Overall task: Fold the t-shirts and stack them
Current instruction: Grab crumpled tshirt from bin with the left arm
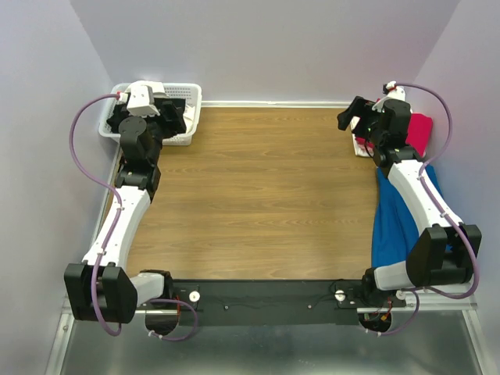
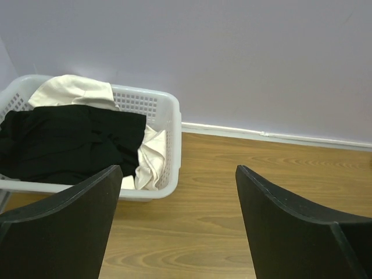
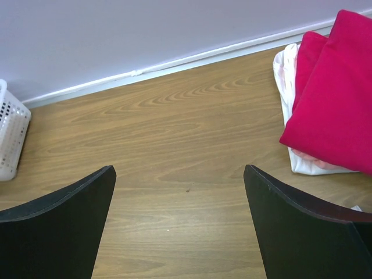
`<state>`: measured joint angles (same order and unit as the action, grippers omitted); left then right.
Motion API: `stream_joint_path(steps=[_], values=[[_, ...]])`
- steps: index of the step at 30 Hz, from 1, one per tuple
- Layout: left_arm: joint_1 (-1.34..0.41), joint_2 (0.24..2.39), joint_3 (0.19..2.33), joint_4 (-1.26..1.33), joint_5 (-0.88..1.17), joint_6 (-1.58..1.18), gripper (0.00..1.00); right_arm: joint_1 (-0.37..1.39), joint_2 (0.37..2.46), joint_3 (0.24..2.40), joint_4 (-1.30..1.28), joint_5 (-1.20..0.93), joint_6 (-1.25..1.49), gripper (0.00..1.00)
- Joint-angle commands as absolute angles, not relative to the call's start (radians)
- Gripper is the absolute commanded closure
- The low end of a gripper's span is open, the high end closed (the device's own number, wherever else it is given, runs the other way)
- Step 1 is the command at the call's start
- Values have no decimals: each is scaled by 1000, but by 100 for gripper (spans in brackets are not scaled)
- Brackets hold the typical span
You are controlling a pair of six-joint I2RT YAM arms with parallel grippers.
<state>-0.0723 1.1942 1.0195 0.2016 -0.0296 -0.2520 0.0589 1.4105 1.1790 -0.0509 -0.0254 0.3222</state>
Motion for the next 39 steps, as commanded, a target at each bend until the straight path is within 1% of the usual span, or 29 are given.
stream_joint_path(steps=[1,5,8,10,13,16,17,19,22,26,28,31,32,34,35,37,38,39], values=[[-71,1134,1003,227,-55,-226,10,57,1414,1200,-72,-63,341,0],[-69,1164,1050,168,-112,-241,10,60,1385,1198,-72,-64,366,0],[-71,1212,1103,109,-117,-230,2,70,1374,1209,-81,-26,388,0],[-69,1238,1117,91,-124,-238,2,72,1393,1235,-113,-14,391,0],[-69,1255,1127,68,-106,-252,2,75,1454,1318,-185,-29,407,0],[-69,1272,1140,67,-86,-249,2,84,1508,1374,-201,-47,387,0],[-69,1276,1143,75,-107,-250,2,90,1528,1394,-201,-43,368,0],[-69,1308,1164,72,-126,-279,2,95,1600,1494,-245,-43,351,0],[-69,1380,1233,68,-132,-284,2,100,1647,1581,-273,-15,345,0],[-69,1502,1403,2,-244,-307,3,113,1718,1693,-293,-43,339,0],[-69,1581,1454,2,-264,-302,3,126,1769,1732,-311,-52,334,0],[-64,1718,1603,-75,-308,-325,6,155,1810,1798,-342,-66,337,0],[-61,1758,1693,-116,-311,-330,8,173,1813,1799,-344,-78,336,0],[-57,1874,1781,-150,-322,-331,12,195,1816,1787,-342,-71,327,0],[-55,1914,1874,-194,-337,-330,14,212,1821,1784,-344,-68,325,0],[-35,2032,1972,-254,-345,-365,19,221,1836,1775,-350,-72,331,0],[-25,2066,2056,-302,-327,-382,27,227,1838,1769,-351,-80,337,0],[-14,2125,2089,-320,-316,-412,29,230,1839,1757,-351,-80,345,0]])
